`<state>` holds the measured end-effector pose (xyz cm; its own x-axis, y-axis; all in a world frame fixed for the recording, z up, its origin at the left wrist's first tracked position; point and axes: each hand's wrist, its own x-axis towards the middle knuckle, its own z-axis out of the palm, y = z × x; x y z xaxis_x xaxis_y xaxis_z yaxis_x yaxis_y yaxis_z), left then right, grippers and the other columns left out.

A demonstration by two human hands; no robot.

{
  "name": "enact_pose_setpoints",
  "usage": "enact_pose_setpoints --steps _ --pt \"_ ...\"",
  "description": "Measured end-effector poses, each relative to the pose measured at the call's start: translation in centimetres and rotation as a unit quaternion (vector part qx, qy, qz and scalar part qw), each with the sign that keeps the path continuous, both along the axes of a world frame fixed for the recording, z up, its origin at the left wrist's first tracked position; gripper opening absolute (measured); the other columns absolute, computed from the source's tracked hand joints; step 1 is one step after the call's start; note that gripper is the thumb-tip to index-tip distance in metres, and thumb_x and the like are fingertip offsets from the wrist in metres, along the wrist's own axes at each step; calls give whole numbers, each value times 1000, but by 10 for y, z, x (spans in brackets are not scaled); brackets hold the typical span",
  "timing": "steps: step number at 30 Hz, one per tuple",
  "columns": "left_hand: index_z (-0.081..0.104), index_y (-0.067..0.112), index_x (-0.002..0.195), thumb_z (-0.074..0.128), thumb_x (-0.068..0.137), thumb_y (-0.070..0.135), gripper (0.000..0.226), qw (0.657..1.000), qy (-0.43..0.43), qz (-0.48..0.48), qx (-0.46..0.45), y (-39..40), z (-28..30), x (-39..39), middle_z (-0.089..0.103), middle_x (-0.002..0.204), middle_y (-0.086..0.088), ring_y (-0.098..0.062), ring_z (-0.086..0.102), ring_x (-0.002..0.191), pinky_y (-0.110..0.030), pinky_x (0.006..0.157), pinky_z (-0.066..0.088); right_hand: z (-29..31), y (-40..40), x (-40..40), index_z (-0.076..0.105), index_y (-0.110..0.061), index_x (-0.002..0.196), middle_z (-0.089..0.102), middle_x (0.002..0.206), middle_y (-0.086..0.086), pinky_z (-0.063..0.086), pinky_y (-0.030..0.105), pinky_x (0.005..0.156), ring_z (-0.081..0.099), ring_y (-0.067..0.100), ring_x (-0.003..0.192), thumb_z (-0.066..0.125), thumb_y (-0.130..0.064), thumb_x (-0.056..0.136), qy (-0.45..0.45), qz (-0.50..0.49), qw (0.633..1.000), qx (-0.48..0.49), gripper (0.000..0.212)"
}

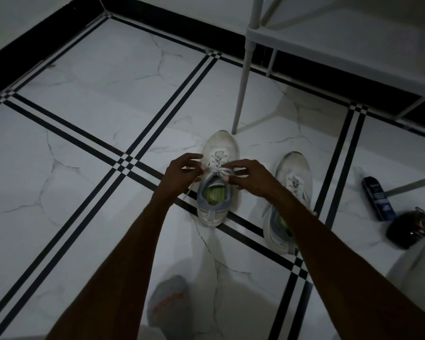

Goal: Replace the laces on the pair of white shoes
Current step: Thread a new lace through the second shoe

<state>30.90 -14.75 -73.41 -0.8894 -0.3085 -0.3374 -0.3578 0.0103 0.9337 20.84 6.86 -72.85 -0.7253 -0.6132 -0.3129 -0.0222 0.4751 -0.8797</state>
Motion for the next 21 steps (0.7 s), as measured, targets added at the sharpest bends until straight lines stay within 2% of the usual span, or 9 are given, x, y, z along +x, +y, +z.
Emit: enact_pose_setpoints --steps 3,5,7,12,14,15,17,19,21 --pt "79 16 108 89 76 25 35 993 -5 -31 -111 -1 -1 -1 78 99 -4 -13 74 93 -25 84 56 -3 0 2 79 -20 106 77 95 -1 62 40 74 72 11 81 81 -34 80 88 -5 995 41 30" --pt "81 14 102 87 78 21 26 983 -20 -30 -182 -2 -3 -1 78 87 1 2 70 78 -11 71 49 -1 1 4 79 -18 105 77 93 3 61 36 76 71 10 81 81 -30 81 119 4 991 54 27" --pt "81 12 101 85 81 20 22 977 -27 -33 -209 -2 -4 2 76 80 1 8 66 67 -7 62 47 -1 0 4 79 -14 105 77 95 7 55 28 79 70 15 84 78 -26 84 150 15 986 71 24" --pt "82 12 97 81 85 21 14 956 -14 10 -293 -1 -7 3 76 82 -2 -10 66 68 -16 65 50 -9 2 0 80 -11 100 76 95 10 39 15 76 70 21 88 74 -22 88 191 -9 974 118 17" --pt "82 12 96 80 86 20 13 950 -27 15 -311 0 -9 1 75 78 -2 -8 61 61 -11 58 44 -10 1 2 81 -9 95 77 90 10 36 13 70 69 19 82 75 -22 88 203 -17 970 132 15" --pt "82 12 95 80 86 20 12 949 -32 13 -313 2 -10 0 75 77 -4 -8 58 59 -13 57 44 -10 1 3 81 -8 91 77 87 10 37 14 67 68 17 77 75 -21 87 203 -21 969 138 15" --pt "82 11 93 81 85 18 11 951 -35 22 -307 4 -12 1 75 78 -8 -12 57 62 -20 62 45 -11 -1 4 80 -5 86 76 82 11 42 19 64 67 15 71 75 -19 87 195 -32 969 149 15" --pt "82 12 90 84 82 21 12 945 -22 25 -325 3 -19 2 70 89 -12 -13 53 80 -13 70 36 -10 -3 5 80 -6 87 76 82 11 44 20 65 66 14 70 75 -20 87 175 -38 972 153 15" --pt "82 17 92 85 81 32 19 945 -40 27 -325 1 -22 2 60 106 -8 -15 48 102 -11 76 28 -5 -3 6 80 -7 91 77 87 10 46 22 71 68 16 77 75 -22 87 167 -41 974 145 17"
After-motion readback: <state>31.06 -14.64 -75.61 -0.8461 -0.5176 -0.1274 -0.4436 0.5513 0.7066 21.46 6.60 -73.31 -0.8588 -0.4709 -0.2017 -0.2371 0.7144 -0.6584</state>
